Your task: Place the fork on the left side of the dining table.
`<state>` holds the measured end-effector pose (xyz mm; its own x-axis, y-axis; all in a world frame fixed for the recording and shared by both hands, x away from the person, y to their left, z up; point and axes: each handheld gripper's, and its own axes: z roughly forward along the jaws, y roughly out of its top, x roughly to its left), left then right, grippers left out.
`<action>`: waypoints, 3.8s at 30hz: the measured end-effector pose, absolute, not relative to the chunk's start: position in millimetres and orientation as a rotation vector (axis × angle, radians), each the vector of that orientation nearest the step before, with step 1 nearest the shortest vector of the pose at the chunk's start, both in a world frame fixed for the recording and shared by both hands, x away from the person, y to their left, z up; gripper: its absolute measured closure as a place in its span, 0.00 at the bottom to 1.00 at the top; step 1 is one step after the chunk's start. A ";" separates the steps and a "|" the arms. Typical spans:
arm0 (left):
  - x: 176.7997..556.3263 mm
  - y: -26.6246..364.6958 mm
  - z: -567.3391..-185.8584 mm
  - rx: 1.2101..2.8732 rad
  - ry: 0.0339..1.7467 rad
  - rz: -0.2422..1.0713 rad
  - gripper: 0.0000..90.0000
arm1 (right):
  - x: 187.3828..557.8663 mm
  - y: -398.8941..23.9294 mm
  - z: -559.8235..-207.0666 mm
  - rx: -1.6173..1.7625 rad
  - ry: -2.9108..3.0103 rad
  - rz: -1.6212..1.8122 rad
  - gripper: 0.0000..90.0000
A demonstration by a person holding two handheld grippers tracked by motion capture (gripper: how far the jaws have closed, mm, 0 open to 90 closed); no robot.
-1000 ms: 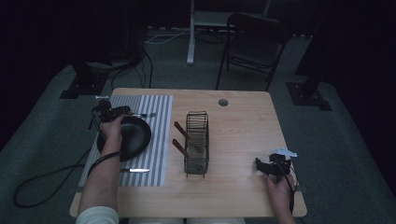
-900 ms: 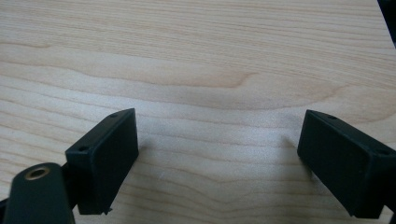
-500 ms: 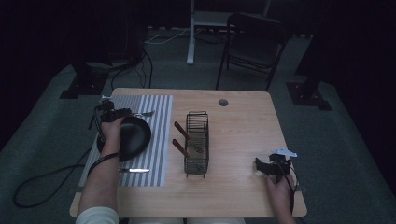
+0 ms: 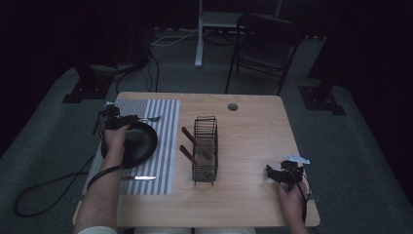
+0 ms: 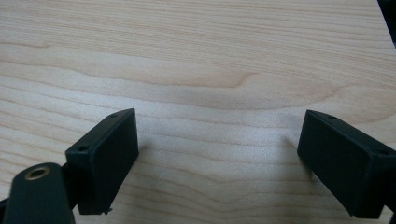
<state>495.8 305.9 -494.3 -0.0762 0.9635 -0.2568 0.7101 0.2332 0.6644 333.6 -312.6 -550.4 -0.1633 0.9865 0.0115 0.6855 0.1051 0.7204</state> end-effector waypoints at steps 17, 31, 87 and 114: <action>469.0 291.1 -481.8 1.667 1.752 0.569 0.22 | 333.6 -312.6 -550.4 1.626 1.908 0.823 0.13; 446.6 287.7 -483.3 1.735 1.701 0.600 0.22 | 333.5 -312.6 -550.3 1.626 1.908 0.823 0.13; 329.5 288.8 -490.3 1.774 1.499 0.622 0.22 | 333.6 -312.6 -550.3 1.626 1.908 0.822 0.13; 251.8 294.1 -511.2 1.726 1.486 0.724 0.22 | 333.5 -312.5 -550.2 1.628 1.907 0.822 0.13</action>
<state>251.8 294.1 -511.2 0.1720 0.9840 -0.0466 0.5702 -0.0609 0.8192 333.5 -312.5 -550.2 -0.1620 0.9867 0.0128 0.6866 0.1034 0.7196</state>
